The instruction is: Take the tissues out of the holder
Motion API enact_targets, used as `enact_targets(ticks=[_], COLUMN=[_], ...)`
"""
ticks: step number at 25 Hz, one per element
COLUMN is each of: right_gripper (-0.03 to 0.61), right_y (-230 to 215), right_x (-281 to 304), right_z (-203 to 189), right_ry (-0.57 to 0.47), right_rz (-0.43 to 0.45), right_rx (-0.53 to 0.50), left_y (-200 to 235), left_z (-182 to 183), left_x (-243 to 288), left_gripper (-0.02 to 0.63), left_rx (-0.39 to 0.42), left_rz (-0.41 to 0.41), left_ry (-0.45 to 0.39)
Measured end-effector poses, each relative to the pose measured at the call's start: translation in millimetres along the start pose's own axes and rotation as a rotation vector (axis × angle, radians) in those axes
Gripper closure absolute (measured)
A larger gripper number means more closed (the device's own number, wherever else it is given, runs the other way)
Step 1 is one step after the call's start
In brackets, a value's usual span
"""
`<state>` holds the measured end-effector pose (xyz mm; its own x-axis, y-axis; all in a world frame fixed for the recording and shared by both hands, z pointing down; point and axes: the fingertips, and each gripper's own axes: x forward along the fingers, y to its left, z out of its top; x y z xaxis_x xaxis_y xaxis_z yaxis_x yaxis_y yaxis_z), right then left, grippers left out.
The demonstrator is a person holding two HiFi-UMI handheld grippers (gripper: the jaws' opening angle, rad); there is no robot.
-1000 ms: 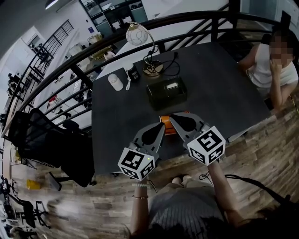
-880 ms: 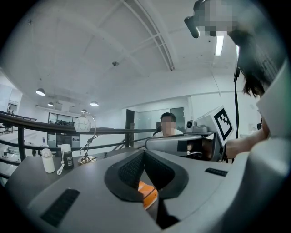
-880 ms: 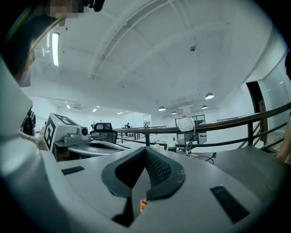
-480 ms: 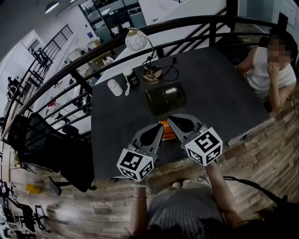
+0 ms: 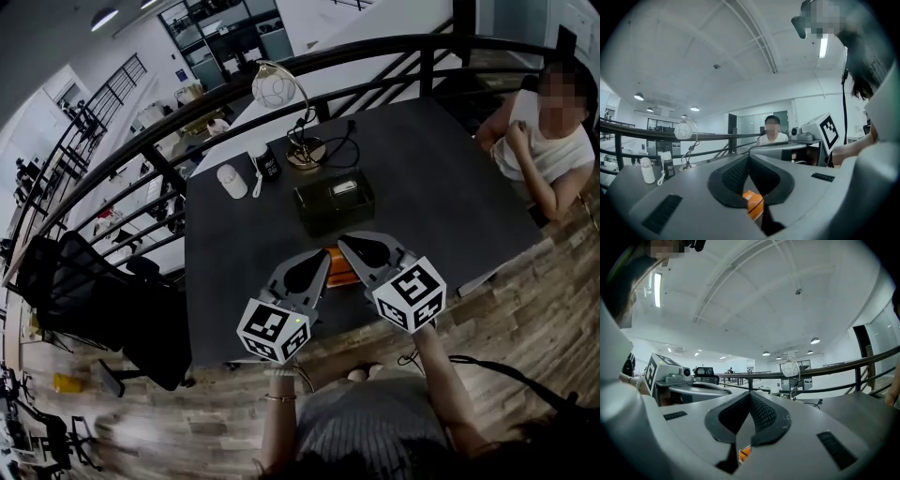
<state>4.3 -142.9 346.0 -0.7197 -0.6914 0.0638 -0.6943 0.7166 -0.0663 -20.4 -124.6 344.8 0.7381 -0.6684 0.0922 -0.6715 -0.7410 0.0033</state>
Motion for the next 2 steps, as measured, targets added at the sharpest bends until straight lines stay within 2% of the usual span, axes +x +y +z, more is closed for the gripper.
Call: enact_targets(ticks=[2], right_gripper=[0.566], right_y=[-1.1], right_x=[0.0], right_z=[-0.5], right_ry=[0.002], right_rz=[-0.001], right_rx=[0.003], left_y=[0.4], left_z=[1.0], left_x=[0.4], left_gripper=[0.606], left_rx=[0.001], left_rz=[-0.001], left_ry=[0.001])
